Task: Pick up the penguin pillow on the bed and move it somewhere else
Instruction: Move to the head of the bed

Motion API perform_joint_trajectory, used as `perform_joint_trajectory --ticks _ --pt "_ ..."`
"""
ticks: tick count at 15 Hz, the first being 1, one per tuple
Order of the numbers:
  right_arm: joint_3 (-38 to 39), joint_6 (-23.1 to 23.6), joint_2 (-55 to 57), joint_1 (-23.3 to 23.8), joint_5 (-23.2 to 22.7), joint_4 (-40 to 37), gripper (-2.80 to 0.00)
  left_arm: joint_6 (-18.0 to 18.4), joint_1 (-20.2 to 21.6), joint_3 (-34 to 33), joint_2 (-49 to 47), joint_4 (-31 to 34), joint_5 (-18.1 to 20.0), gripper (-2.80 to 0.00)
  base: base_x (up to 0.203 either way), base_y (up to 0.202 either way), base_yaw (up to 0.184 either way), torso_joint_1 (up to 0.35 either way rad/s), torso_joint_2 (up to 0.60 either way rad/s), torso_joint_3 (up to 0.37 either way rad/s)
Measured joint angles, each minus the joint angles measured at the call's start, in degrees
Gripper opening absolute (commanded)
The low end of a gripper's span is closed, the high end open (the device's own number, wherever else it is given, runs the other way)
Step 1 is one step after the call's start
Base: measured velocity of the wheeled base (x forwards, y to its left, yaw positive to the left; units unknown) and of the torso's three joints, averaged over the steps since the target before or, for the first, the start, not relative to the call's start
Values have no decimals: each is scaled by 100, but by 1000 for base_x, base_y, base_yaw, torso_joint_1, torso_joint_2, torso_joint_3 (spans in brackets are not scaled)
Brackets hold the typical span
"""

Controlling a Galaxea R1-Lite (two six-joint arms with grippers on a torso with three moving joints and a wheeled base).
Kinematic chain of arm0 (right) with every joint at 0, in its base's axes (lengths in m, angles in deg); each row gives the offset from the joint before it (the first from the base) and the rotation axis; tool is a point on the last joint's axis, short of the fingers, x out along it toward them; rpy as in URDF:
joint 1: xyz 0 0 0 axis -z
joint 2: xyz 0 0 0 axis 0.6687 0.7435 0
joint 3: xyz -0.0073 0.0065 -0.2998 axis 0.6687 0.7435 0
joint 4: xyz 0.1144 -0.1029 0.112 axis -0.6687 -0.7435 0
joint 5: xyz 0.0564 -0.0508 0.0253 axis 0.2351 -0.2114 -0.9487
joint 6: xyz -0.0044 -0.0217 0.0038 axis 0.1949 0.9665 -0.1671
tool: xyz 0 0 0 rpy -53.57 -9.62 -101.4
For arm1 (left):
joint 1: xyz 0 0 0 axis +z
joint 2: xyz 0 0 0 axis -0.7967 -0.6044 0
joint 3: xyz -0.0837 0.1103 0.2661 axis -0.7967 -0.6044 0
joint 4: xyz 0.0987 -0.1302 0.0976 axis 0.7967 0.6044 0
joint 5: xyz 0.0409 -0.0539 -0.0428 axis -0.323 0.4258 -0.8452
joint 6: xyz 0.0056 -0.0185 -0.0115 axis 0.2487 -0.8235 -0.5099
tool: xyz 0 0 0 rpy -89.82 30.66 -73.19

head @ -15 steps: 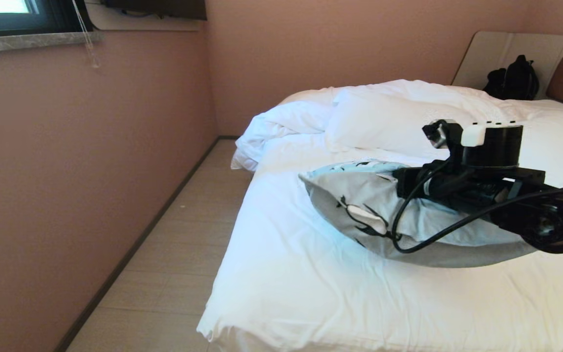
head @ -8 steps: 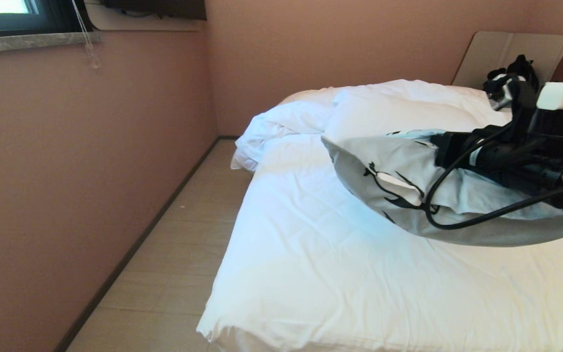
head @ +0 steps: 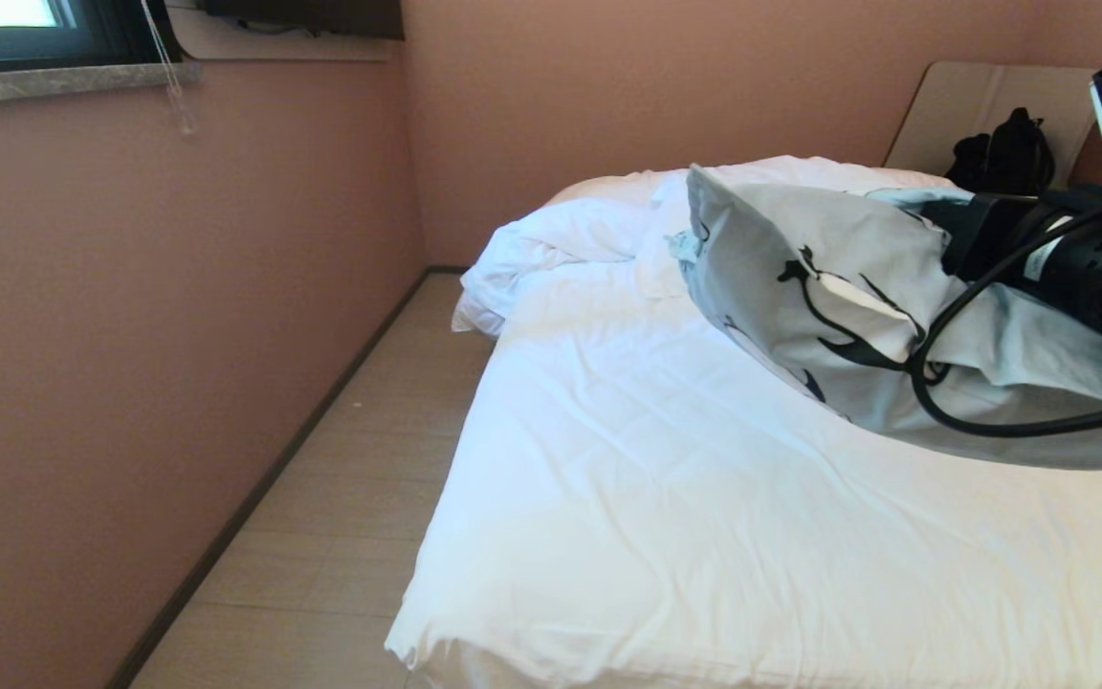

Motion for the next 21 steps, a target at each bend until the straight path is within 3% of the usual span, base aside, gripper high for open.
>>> perform_joint_trajectory --ticks 6,21 --pt "23 9 -63 -6 21 2 -280 -1 -3 0 0 3 -3 -280 0 -34 1 1 0 1" --pt "-13 9 -194 34 32 16 -280 -8 0 0 0 1 -8 -280 0 -193 0 0 2 1"
